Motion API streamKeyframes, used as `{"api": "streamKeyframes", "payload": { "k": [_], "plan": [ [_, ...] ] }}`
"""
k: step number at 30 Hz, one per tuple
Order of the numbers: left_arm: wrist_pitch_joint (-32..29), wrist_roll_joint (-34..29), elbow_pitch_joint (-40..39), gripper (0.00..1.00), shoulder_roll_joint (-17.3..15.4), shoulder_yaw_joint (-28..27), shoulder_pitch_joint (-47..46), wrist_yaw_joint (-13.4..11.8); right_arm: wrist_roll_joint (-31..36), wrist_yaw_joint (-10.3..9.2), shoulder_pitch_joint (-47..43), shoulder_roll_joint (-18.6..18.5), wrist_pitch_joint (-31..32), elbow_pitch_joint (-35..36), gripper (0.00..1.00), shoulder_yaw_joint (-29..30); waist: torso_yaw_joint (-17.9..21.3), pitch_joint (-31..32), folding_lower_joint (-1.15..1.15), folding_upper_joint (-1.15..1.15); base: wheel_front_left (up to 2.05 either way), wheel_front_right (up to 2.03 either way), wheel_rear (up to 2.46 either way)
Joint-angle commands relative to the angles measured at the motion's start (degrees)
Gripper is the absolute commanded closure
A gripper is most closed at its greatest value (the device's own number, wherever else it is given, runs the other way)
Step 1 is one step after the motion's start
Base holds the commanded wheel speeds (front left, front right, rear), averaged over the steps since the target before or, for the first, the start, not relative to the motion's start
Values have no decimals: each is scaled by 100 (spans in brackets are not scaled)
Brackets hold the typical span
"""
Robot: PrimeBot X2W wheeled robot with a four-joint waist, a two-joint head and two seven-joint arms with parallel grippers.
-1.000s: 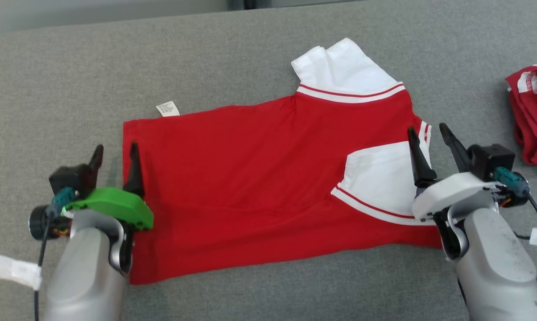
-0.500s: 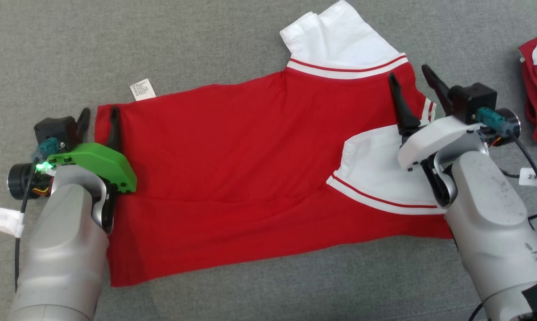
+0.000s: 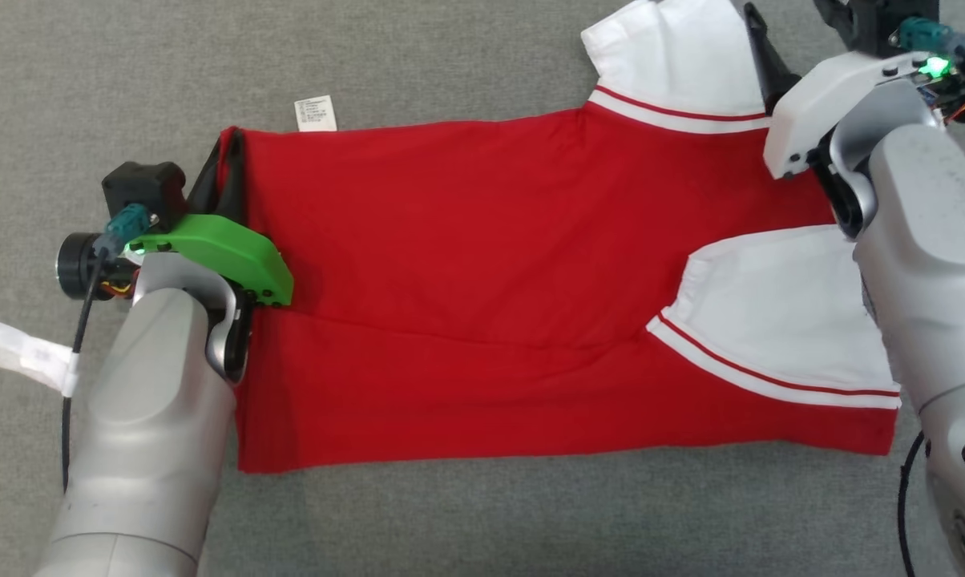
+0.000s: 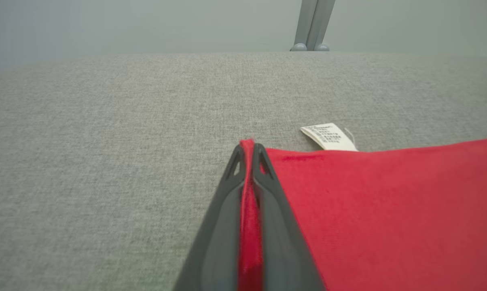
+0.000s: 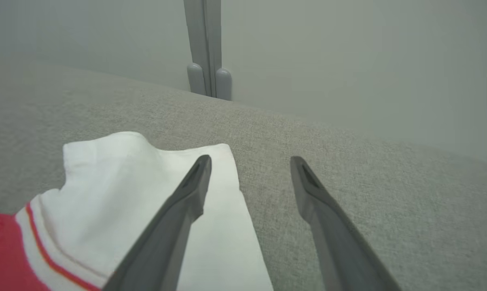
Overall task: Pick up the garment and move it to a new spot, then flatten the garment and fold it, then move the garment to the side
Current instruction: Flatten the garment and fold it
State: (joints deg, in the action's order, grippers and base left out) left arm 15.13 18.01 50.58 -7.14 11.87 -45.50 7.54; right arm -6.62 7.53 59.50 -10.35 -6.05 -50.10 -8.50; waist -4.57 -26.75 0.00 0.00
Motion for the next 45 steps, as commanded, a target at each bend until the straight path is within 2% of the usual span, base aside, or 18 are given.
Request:
{"api": "streamKeyframes", "payload": {
  "k": [1, 6, 11, 12, 13, 14, 15, 19, 25, 30, 32, 36, 45],
  "plan": [
    [-4, 55, -91, 100, 24, 42, 33, -17, 53, -9, 164, -35, 106, -140, 0, -14, -272, -196, 0, 0, 0, 0, 0],
    [-4, 176, -380, 100, 141, 218, 19, -17, 114, -9, 632, -132, 406, -682, 0, 0, -551, -409, 0, 0, 0, 0, 0],
    [-3, 277, -482, 100, 175, 309, -15, -16, 283, -9, 906, -119, 526, -1122, 0, 47, -658, -523, 0, 0, 0, 0, 0],
    [-3, 307, -484, 100, 179, 335, -11, -16, 306, -9, 923, -90, 570, -1223, 6, 56, -672, -524, 0, 0, 0, 0, 0],
    [-3, 317, -484, 100, 181, 354, -5, -16, 328, -9, 942, -79, 583, -1301, 53, 66, -681, -522, 0, 0, 0, 0, 0],
    [-3, 340, -485, 100, 180, 371, 5, -16, 349, -9, 953, -75, 561, -1378, 86, 82, -689, -514, 0, 0, 0, 0, 0],
    [-3, 359, -489, 100, 175, 379, 13, -16, 350, -9, 966, -87, 557, -1434, 100, 103, -693, -508, 0, 0, 0, 0, 0],
    [-3, 406, -539, 100, 121, 361, -12, -16, 444, -9, 1142, -225, 268, -1516, 100, 280, -684, -498, 0, 0, 0, 0, 0],
    [-3, 340, -943, 100, 54, 139, -3, -16, 812, -9, 1377, -313, -733, -1221, 100, 858, -635, -441, 0, 0, 0, 0, 0],
    [-3, 220, -1376, 100, 10, -59, 247, -16, 1076, -9, 1204, -88, -912, -738, 100, 1387, -525, -277, 0, 0, 0, 0, 0],
    [-3, 177, -1574, 100, -20, -113, 444, -16, 1069, -9, 885, 117, -914, -267, 100, 1505, -425, -134, 0, 0, 0, 0, 0],
    [-3, 93, -1698, 100, -59, -217, 771, -16, 777, -9, 265, 303, -916, 336, 100, 1485, -277, 87, 0, 0, 0, 0, 0],
    [-3, -119, -1875, 100, -20, -515, 1609, -16, -114, -9, -1532, 449, -917, 1469, 100, 1395, 73, 605, 0, 0, 0, 0, 0]
  ]
}}
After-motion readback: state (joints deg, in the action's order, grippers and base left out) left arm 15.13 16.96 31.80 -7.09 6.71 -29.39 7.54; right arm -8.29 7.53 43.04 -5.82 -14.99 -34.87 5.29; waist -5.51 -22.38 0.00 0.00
